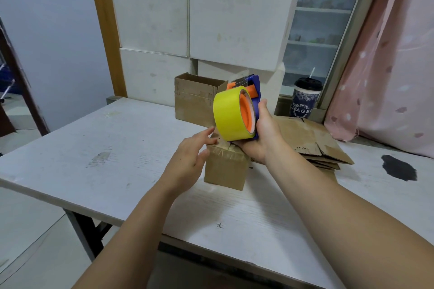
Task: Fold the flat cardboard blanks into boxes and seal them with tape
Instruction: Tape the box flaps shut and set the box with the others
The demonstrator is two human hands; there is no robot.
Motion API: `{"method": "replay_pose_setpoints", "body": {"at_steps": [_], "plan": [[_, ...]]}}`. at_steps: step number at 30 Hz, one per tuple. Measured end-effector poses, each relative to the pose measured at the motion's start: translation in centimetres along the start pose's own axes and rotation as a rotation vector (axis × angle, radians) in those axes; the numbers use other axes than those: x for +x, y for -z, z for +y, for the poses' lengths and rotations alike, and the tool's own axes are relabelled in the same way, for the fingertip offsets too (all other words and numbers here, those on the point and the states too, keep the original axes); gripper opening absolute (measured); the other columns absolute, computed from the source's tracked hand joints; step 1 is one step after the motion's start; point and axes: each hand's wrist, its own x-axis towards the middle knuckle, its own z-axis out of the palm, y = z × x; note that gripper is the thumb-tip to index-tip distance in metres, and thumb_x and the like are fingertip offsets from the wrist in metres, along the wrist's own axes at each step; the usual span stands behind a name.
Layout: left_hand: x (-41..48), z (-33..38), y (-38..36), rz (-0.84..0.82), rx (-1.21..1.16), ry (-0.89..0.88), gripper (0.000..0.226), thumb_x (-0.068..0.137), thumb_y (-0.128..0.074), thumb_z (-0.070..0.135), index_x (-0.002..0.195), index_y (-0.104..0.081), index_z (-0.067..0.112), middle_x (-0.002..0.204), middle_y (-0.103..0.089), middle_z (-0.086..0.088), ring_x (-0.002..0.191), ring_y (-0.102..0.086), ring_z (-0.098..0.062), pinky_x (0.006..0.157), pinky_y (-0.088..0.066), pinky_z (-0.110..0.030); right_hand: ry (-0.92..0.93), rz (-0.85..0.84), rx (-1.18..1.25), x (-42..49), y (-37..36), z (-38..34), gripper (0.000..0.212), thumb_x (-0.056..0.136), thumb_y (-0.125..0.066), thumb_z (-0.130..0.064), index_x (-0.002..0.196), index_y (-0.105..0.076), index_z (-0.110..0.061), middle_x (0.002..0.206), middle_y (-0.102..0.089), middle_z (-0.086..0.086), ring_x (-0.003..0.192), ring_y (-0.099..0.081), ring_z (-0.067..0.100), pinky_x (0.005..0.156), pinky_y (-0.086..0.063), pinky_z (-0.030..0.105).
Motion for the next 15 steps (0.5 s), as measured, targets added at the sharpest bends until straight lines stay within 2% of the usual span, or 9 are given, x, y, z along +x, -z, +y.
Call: {"method": "replay_pose_setpoints", "body": {"at_steps": [2, 4, 6, 8, 11, 13, 15], "plan": [[0.1, 0.0, 0.1, -0.025, -0.024, 0.012, 0.035, 0.097, -0.041, 0.004, 0.123, -0.052, 0.026, 0.122, -0.043, 0.037, 0.113, -0.048, 0.001, 0.086, -0.034, -0.002, 0.011, -0.016, -0.02, 0.0, 0.1, -0.2, 0.057, 0.09, -0.038, -0.067, 0.123, -0.058, -0.026, 0.118, -0.066, 0.014, 0.106, -0.063, 0.037, 0.076, -0.055, 0.046], [0.3, 0.0, 0.3, -0.036, -0.004, 0.038, 0.035, 0.097, -0.042, 0.003, 0.124, -0.053, 0.021, 0.121, -0.048, 0.029, 0.111, -0.049, 0.0, 0.082, -0.03, 0.004, 0.08, -0.036, -0.086, 0.1, 0.5, -0.6, 0.056, 0.09, -0.038, -0.068, 0.117, -0.063, -0.026, 0.112, -0.07, 0.012, 0.103, -0.065, 0.034, 0.08, -0.056, 0.047], [0.5, 0.0, 0.6, -0.042, 0.016, 0.037, 0.035, 0.095, -0.044, 0.001, 0.124, -0.055, 0.017, 0.121, -0.052, 0.021, 0.113, -0.049, -0.004, 0.084, -0.028, 0.003, 0.174, -0.025, -0.164, 0.2, 0.9, -1.3, 0.054, 0.09, -0.038, -0.067, 0.109, -0.067, -0.026, 0.107, -0.072, 0.01, 0.102, -0.067, 0.032, 0.087, -0.054, 0.051], [0.5, 0.2, 0.7, -0.039, 0.059, 0.026, 0.033, 0.093, -0.05, 0.003, 0.121, -0.056, 0.019, 0.125, -0.053, 0.019, 0.116, -0.046, -0.006, 0.088, -0.029, -0.003, 0.246, 0.014, -0.227, 0.2, 1.3, -1.5, 0.052, 0.091, -0.039, -0.066, 0.1, -0.07, -0.026, 0.101, -0.074, 0.008, 0.099, -0.068, 0.031, 0.091, -0.052, 0.054], [-0.1, 1.1, 0.2, 0.024, 0.094, 0.054, 0.036, 0.084, -0.057, 0.014, 0.119, -0.056, 0.022, 0.131, -0.052, 0.014, 0.117, -0.041, -0.006, 0.096, -0.033, -0.021, 0.335, 0.061, -0.241, 0.5, 1.5, -0.8, 0.054, 0.094, -0.037, -0.062, 0.076, -0.076, -0.028, 0.089, -0.075, 0.006, 0.088, -0.071, 0.026, 0.091, -0.053, 0.052], [-1.0, 2.1, -1.0, 0.107, 0.075, 0.055, 0.054, 0.077, -0.062, 0.024, 0.129, -0.048, 0.02, 0.136, -0.045, 0.011, 0.121, -0.036, -0.005, 0.104, -0.034, -0.03, 0.335, 0.074, -0.211, 0.6, 1.4, -0.4, 0.056, 0.095, -0.036, -0.061, 0.073, -0.075, -0.028, 0.083, -0.076, 0.004, 0.082, -0.072, 0.023, 0.089, -0.054, 0.052], [-2.1, 3.4, -3.1, 0.229, -0.016, 0.055, 0.075, 0.072, -0.076, 0.025, 0.136, -0.038, 0.017, 0.144, -0.037, 0.0, 0.13, -0.033, -0.01, 0.107, -0.031, -0.027, 0.327, 0.085, -0.233, 0.7, 1.3, -0.5, 0.054, 0.095, -0.035, -0.061, 0.079, -0.073, -0.025, 0.08, -0.075, 0.003, 0.079, -0.072, 0.022, 0.087, -0.055, 0.049]]}}
